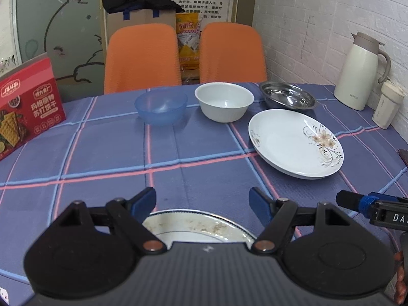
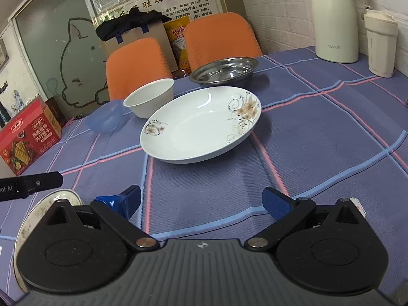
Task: Organize plates and bowls
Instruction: 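Move the left tool to the floral white plate and grip its rim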
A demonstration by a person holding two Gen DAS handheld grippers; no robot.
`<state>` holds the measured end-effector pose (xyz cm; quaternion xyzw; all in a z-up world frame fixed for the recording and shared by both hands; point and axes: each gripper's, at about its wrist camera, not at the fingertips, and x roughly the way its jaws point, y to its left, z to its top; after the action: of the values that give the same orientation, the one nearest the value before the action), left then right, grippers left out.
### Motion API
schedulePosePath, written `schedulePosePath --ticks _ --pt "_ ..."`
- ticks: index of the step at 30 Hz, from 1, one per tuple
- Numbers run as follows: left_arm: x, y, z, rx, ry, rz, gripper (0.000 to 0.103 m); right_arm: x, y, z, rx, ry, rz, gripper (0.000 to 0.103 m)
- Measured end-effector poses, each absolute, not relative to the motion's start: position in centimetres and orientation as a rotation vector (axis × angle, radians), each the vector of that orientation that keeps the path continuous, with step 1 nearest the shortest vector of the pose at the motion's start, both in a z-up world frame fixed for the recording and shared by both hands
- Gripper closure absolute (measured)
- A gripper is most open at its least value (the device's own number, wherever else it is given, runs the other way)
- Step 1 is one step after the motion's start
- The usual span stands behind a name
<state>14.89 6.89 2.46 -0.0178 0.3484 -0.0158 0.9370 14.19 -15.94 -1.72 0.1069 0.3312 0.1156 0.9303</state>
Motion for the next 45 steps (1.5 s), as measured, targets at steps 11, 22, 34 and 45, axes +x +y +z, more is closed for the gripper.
schedulePosePath --ticks 11,22,34,45 --pt "20.5 4.5 3.0 -0.044 0.777 -0.124 0.029 17.9 -19.9 -0.9 0.251 0.658 0.223 0.014" --pt "30.4 1.6 0.7 -0.101 0.894 -0.202 0.029 24.4 -19.3 -1.3 0.142 0.699 0.236 0.014" --pt "33.3 0.4 -1.4 -0.157 0.953 -0.217 0.032 27.3 -17.9 -2.8 0.070 0.761 0.281 0.014" --pt "33.3 0.1 -1.9 -0.129 0.930 -0.170 0.070 26.8 -15.8 -3.2 -0.050 0.746 0.278 0.013"
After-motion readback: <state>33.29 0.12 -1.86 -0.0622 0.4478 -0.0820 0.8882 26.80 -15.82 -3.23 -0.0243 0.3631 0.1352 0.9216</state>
